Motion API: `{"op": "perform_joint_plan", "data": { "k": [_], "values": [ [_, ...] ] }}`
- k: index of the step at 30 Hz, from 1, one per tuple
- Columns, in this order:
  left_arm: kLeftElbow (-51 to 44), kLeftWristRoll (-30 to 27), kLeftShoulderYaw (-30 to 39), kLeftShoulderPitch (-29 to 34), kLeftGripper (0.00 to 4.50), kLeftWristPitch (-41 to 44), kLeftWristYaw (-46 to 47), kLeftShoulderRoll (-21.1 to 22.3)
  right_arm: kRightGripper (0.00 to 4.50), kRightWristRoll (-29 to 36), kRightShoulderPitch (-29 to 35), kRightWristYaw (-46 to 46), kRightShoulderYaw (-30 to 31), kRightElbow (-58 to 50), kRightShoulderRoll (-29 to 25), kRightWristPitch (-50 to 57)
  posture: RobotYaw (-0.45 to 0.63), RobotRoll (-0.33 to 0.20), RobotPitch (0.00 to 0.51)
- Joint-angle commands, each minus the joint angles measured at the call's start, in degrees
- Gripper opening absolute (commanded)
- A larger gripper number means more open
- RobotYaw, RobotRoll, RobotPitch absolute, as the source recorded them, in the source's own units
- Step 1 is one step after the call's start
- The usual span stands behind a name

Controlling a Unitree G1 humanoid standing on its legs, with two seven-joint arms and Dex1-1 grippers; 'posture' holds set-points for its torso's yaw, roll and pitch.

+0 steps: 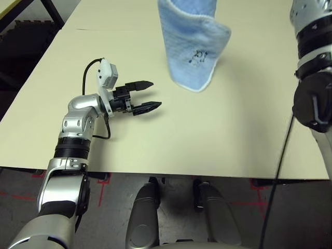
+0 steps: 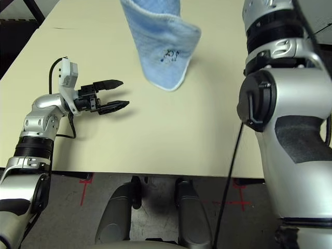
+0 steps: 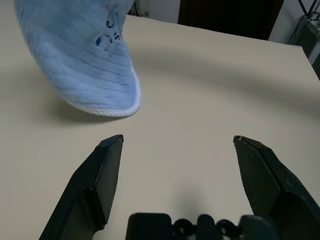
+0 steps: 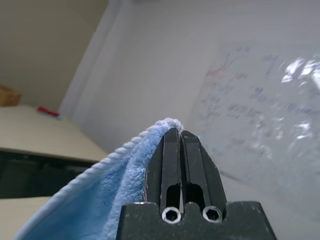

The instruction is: Fold the towel and set it aside.

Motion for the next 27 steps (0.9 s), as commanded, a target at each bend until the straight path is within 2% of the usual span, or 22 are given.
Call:
{"op": "perform_joint_plan", "data": {
  "k": [1, 3, 8, 13, 17, 20, 27],
  "values": [
    [2.05, 0.00, 0.66, -1.68, 4.50, -0.19, 2.61, -1.07, 0.04, -0.94, -0.92, -2.36, 0.04, 1.41, -0.47, -1.54, 0.00, 0.000, 0.249],
    [2.91, -0.24, 1.01, -2.86, 4.50, -0.02, 3.90, -1.74, 0.04, -1.57, -1.94, -3.84, 0.08, 2.15, -0.69, -1.79, 0.00, 0.000, 0.249],
    [4.24, 0.07, 1.06, -4.75, 4.50, 0.05, 6.88, -3.77, 0.04, -4.92, 0.75, -3.35, 3.67, 2.81, 0.27, -0.09, 0.00, 0.000, 0.252],
    [2.42, 1.05, 1.39, -9.49, 4.50, 2.44, 16.64, -7.51, 0.04, -6.96, -0.62, -7.25, 5.23, 3.49, 2.84, 1.75, 0.02, 0.000, 0.250],
    [-2.66, -0.55, 1.11, -11.99, 4.50, 8.44, 22.14, -10.33, 0.04, -7.64, -0.97, -12.30, 5.37, 4.00, 5.60, 4.10, 0.03, 0.000, 0.247],
    [-4.05, -0.43, 1.27, -12.77, 4.50, 11.06, 25.32, -11.12, 0.04, -8.02, -1.65, -15.63, 5.33, 4.47, 7.53, 5.70, 0.04, 0.000, 0.245],
    [-9.20, -4.55, 3.59, -15.72, 4.50, 20.85, 32.17, -13.53, 0.04, -9.99, -2.29, -21.65, 6.08, 6.87, 11.17, 8.50, 0.07, 0.000, 0.240]
  ]
}}
